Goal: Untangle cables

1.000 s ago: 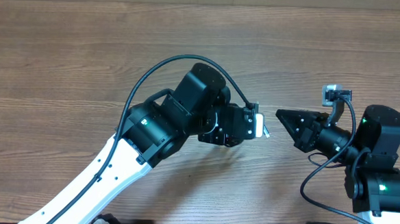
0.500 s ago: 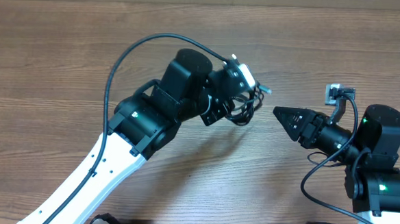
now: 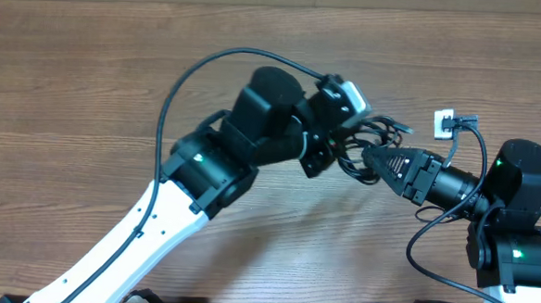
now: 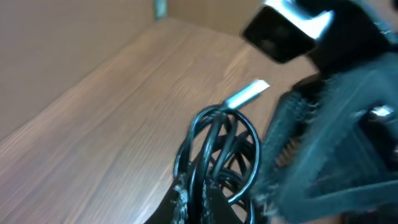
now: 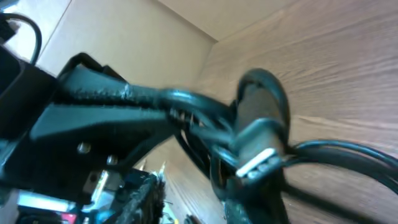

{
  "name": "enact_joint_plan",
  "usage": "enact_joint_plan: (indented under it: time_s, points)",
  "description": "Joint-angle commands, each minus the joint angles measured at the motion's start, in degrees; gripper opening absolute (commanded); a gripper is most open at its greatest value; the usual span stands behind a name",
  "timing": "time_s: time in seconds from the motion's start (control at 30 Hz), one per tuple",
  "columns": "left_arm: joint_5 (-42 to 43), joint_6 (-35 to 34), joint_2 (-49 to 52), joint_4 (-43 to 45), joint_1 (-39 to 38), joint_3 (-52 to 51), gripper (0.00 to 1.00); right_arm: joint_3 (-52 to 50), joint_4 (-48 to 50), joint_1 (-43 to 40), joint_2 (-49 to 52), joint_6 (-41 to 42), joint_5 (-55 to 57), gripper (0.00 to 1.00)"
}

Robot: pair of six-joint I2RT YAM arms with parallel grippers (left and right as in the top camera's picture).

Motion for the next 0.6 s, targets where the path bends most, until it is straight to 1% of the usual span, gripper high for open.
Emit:
enact_joint_plan:
  time_s: [0.0, 0.1, 0.2, 0.3, 0.47, 0.57]
  points:
    - [2.75, -1.75, 0.74, 1.40, -2.89, 0.66, 0.04, 1.14, -0.13, 0.17, -0.39, 0.28, 1.57, 0.27]
    - [2.78, -1.75, 0.74, 1.36, -3.19, 0.66, 0.04, 1.14, -2.49, 0.17, -0.42, 0.28, 5.73, 0.24]
    - [2.82, -1.97, 0.74, 1.36, -3.17, 0.66, 0.04, 1.14, -4.87, 0.17, -0.42, 0.28, 10.73, 0.23]
    - [4.02, -1.95, 0.74, 1.36, -3.17, 0.66, 0.04, 1.14, -5.05, 0.17, -0.42, 0.33, 12.76, 0.23]
    - [8.07, -1.95, 0.79, 1.38, -3.19, 0.66, 0.04, 1.14, -4.20, 0.17, -0.39, 0.37, 12.96, 0.23]
    - [9.27, -1.95, 0.79, 1.36, -3.21, 0.66, 0.04, 1.14, -3.02, 0.17, -0.39, 2.51, 12.96, 0.23]
